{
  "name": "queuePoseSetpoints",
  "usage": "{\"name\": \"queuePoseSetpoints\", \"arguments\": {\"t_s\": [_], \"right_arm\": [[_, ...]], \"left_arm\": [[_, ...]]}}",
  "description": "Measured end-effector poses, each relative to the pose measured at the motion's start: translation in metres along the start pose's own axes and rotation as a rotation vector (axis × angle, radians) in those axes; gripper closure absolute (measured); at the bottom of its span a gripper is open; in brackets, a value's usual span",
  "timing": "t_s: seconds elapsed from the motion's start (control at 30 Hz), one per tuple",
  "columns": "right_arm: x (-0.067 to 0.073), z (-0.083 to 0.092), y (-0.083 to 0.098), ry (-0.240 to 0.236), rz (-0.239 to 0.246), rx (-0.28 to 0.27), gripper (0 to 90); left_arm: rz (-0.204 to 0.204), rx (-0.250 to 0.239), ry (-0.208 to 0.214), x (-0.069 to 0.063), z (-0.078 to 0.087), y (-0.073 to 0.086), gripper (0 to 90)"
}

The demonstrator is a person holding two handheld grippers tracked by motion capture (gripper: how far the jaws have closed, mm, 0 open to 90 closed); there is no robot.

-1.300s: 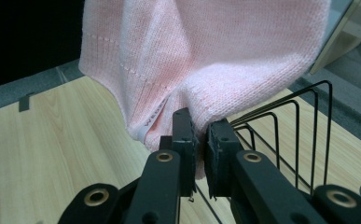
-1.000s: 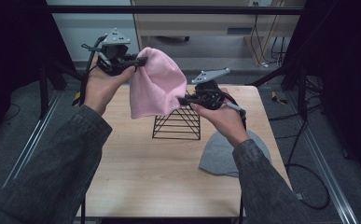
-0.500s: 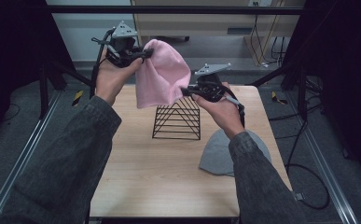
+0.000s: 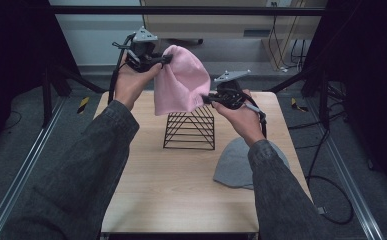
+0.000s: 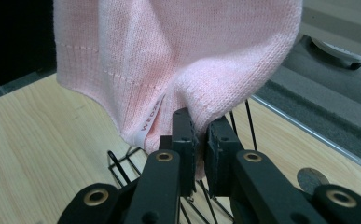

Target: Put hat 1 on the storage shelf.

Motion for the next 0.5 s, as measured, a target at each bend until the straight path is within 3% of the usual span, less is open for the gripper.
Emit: {"name": "queuePoseSetpoints", "arguments": {"t_s": [0.13,0.27,0.5], "right_arm": [[-0.002,-0.001,0.007,0.004,-0.002,0.010,83.6],[-0.003,-0.002,0.012,0.009,-0.004,0.015,83.6],[-0.005,-0.005,0.022,0.026,0.012,0.030,83.5]], "left_arm": [[-0.013,0.003,-0.005,-0.001,-0.003,0.002,78.8],[0.008,-0.006,0.007,-0.002,-0.007,0.004,78.8],[-0.010,-0.011,0.003,-0.011,-0.008,0.008,78.8]]}}
Point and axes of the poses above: each handheld gripper's, and its own axes: z roughly backward along the jaws, y roughly out of its underside, x roughly to its left, the point moved 2 cm from there along -z, roughly forward along the jaws, and after that the axes turned 6 degrees about x, right-handed, at the moved point
